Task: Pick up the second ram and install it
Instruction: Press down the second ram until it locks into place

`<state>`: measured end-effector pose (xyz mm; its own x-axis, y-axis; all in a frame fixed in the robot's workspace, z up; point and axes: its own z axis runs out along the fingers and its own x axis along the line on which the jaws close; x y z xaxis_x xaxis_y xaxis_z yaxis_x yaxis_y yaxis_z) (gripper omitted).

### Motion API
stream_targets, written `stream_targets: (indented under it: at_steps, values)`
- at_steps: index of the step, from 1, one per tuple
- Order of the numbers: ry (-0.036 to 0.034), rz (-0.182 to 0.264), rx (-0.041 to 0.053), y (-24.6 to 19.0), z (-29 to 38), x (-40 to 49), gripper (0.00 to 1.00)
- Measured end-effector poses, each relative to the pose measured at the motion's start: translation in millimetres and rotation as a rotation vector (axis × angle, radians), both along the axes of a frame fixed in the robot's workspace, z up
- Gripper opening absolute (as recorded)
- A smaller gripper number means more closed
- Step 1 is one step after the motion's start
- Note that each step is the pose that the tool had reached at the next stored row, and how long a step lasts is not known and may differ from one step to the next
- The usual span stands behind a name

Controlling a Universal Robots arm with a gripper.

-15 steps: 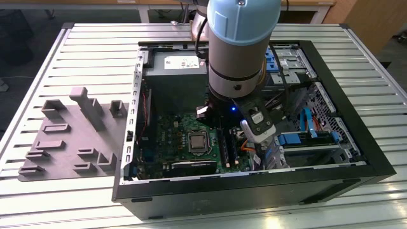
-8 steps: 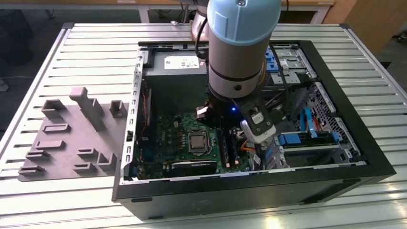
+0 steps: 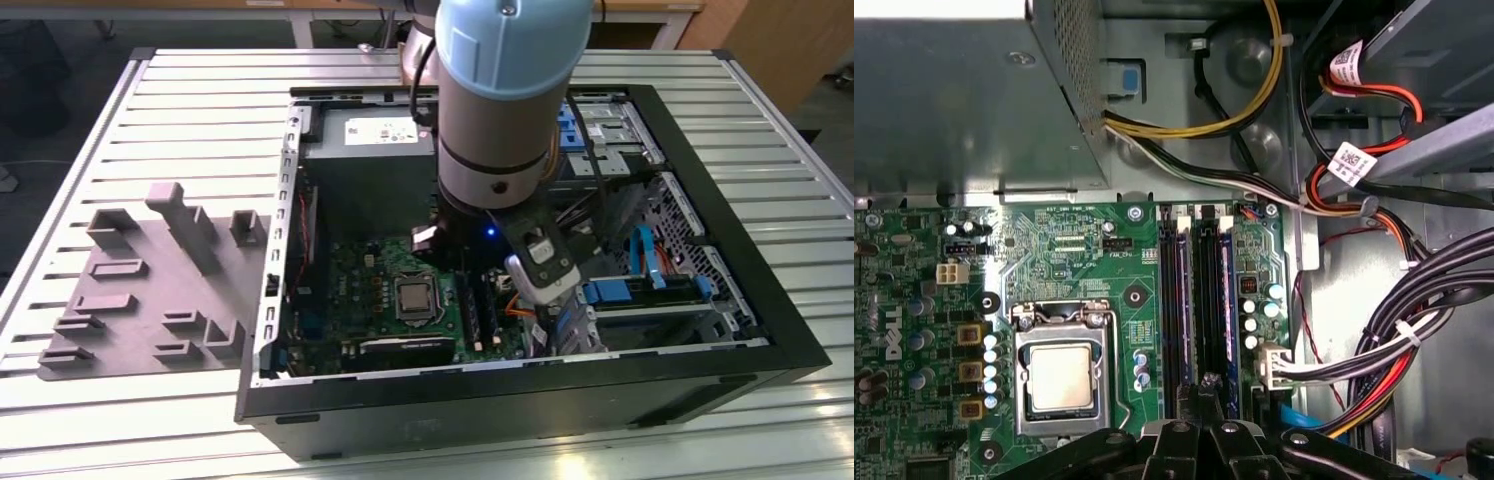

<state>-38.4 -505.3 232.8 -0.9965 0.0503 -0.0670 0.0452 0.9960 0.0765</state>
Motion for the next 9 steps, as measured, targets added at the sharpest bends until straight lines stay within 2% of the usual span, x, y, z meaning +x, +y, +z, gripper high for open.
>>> stream_targets:
  at_steps: [9]
  values:
    - [0.0001,0.000,-0.0001,-1.9,0.0,0.0,0.11]
